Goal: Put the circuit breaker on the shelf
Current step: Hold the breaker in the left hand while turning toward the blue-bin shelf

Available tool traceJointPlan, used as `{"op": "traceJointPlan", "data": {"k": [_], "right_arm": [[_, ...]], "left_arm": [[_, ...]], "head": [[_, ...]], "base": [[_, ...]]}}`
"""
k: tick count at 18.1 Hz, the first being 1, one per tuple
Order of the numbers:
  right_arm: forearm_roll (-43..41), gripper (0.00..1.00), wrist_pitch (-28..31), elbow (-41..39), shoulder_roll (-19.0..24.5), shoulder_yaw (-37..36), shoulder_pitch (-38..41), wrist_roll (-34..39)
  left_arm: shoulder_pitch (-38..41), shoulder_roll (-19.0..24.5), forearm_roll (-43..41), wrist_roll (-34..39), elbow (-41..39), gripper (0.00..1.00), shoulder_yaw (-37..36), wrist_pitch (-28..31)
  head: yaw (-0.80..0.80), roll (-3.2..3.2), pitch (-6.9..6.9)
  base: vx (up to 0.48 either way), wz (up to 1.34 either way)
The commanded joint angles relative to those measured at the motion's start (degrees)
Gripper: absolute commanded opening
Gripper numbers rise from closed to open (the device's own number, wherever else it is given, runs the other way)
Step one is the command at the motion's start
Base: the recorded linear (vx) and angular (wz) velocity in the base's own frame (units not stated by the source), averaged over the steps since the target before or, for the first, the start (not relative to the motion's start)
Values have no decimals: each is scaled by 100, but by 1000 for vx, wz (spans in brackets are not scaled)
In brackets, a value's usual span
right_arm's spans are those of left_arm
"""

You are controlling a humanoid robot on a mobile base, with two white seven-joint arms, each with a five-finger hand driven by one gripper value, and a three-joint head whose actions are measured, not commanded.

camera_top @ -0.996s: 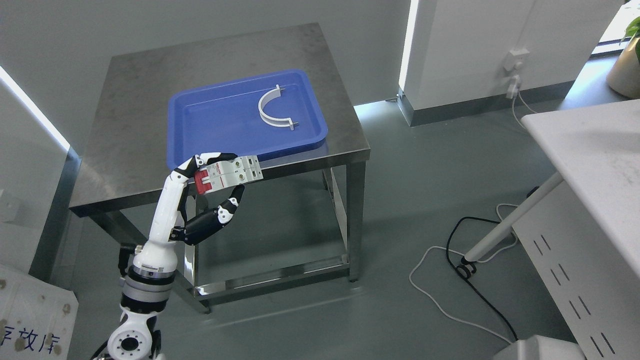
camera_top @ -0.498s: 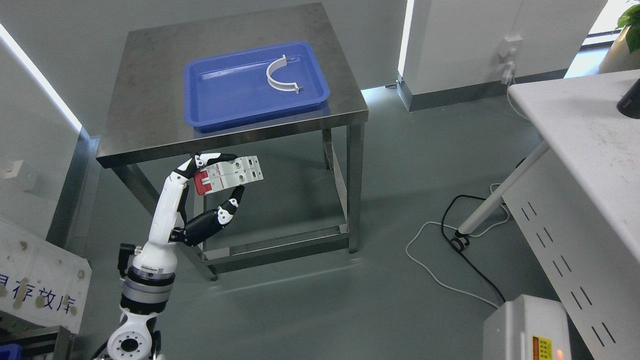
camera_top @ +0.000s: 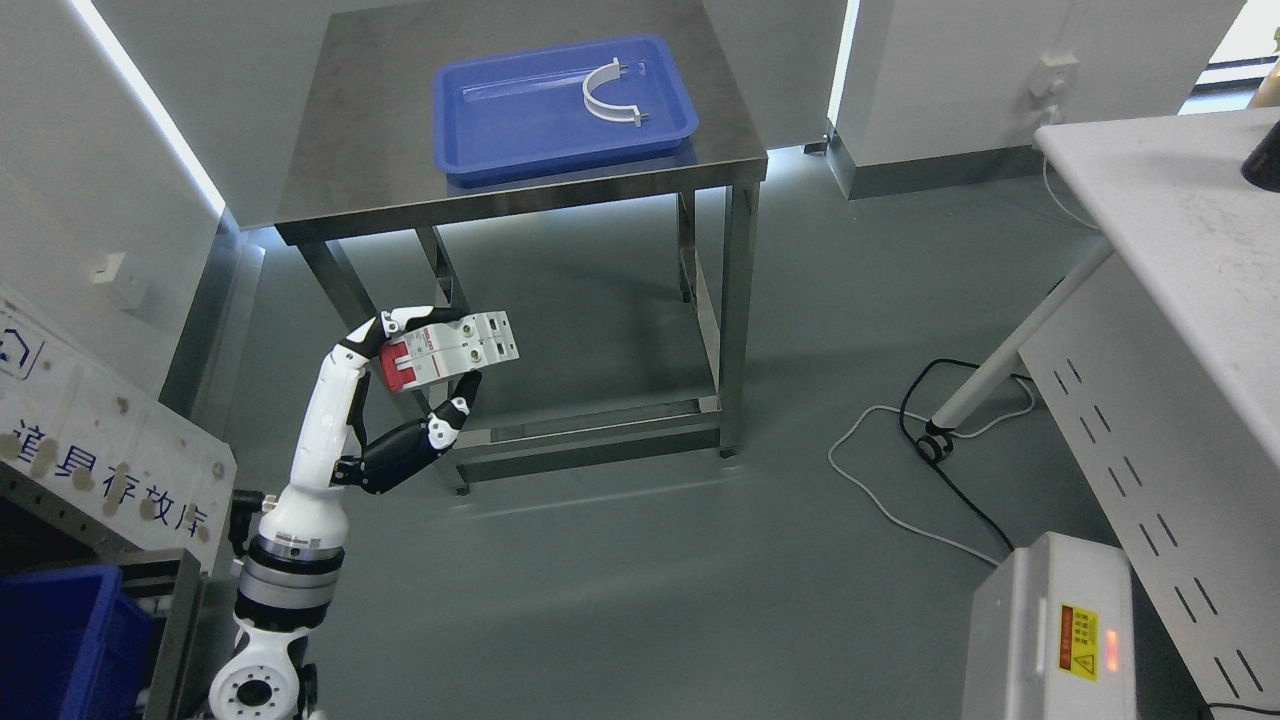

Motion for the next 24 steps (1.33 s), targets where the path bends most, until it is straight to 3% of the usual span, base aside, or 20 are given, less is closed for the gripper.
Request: {"op": "traceJointPlan", "data": {"k": [1, 14, 24], "right_arm": [[0, 100, -3, 0, -100, 0, 0, 2], [0, 100, -3, 0, -100, 0, 0, 2], [0, 100, -3, 0, -100, 0, 0, 2]], "left_arm": [[18, 100, 0, 3, -5, 11, 142, 6], [-17, 100, 0, 47, -5, 11, 186, 15], [-939, 100, -9, -137, -76, 11, 749, 384]], "head": [[0, 0, 0], [0, 0, 0], [0, 0, 0]], "base": [[-271, 130], [-247, 127], [-210, 287]]}}
